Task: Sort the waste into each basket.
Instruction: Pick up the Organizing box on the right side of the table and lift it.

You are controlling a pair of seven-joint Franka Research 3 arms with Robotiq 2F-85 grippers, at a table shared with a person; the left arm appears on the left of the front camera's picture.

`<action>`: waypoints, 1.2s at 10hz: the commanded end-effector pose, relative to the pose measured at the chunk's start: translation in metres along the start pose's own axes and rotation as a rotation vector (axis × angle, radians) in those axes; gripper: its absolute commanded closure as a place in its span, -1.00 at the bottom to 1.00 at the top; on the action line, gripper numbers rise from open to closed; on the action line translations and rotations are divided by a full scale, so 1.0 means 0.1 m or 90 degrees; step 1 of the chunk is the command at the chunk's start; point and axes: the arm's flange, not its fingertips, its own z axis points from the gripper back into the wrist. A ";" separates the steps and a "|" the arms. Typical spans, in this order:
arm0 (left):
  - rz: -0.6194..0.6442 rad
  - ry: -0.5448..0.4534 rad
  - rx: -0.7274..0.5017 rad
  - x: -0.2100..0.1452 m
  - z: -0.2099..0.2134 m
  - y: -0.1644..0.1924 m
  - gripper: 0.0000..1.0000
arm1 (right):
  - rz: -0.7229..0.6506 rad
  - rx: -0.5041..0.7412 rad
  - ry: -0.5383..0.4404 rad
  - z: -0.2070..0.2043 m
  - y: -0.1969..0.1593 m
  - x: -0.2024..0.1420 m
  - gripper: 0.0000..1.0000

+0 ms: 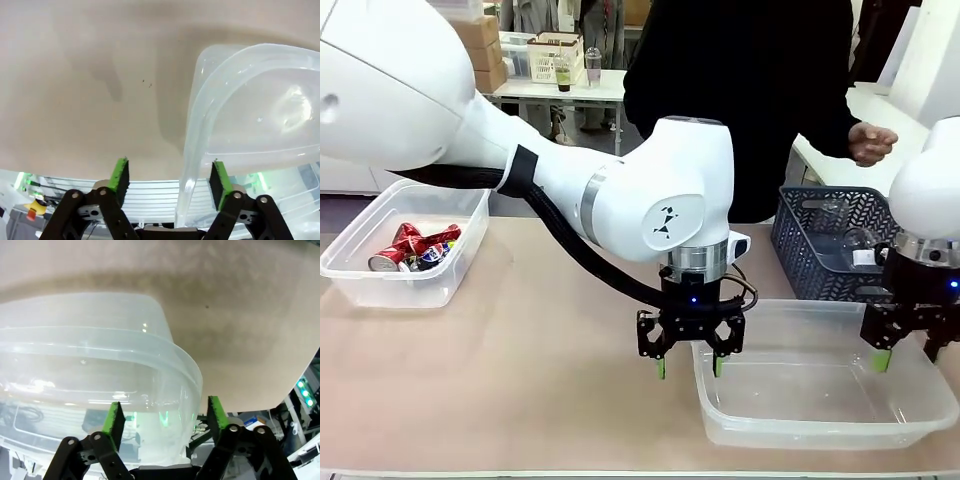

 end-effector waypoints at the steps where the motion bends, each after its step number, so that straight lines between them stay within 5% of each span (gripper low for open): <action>1: 0.012 -0.012 -0.002 -0.02 0.02 -0.03 1.00 | -0.004 0.012 0.002 -0.05 0.00 -0.08 1.00; 3: 0.018 -0.021 -0.001 -0.02 0.03 -0.03 1.00 | 0.000 0.014 0.000 -0.06 -0.01 -0.09 1.00; 4: 0.018 -0.022 -0.003 -0.02 0.03 -0.03 0.63 | -0.001 0.015 0.001 -0.06 -0.01 -0.09 0.75; 6: 0.020 -0.023 -0.005 -0.02 0.03 -0.03 1.00 | 0.004 0.013 0.002 -0.07 -0.01 -0.09 1.00; 12: 0.007 -0.005 -0.028 -0.05 0.14 0.04 1.00 | 0.005 0.025 -0.003 -0.04 0.01 -0.17 1.00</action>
